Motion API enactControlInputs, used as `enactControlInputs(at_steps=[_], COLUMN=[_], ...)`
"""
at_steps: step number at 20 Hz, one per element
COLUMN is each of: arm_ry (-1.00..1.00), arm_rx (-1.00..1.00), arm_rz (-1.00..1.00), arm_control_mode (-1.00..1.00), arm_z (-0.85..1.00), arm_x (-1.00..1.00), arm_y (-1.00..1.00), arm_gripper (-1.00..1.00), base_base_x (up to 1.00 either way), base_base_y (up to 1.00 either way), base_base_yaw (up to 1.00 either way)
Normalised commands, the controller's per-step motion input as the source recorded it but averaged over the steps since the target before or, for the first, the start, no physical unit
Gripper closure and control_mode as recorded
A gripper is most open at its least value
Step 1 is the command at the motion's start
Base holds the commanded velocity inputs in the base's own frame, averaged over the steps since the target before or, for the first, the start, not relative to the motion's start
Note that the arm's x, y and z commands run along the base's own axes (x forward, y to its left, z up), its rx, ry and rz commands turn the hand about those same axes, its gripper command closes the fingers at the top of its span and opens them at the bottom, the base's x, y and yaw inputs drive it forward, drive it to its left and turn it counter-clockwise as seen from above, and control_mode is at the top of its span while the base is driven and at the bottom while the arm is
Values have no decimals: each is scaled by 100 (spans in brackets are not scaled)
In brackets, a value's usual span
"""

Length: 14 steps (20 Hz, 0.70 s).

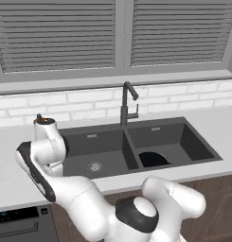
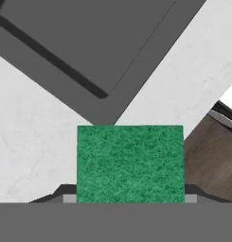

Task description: Pick the pan and sponge and place them into the sink. Then turn on the water.

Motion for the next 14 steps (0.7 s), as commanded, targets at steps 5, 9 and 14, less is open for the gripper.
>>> enactControlInputs(at_steps=[5,9,14], arm_ry=[-15,-20,-11], arm_rx=[19,14,5], arm_rz=[-5,-2,-9], arm_control_mode=[-100,-100,-100], arm_z=[48,66,81], arm_x=[-44,-51,-36], arm_y=[-100,-100,-100], arm_gripper=[100,100,100], base_base_x=[0,0,0], base_base_y=[0,0,0], base_base_yaw=[0,0,0])
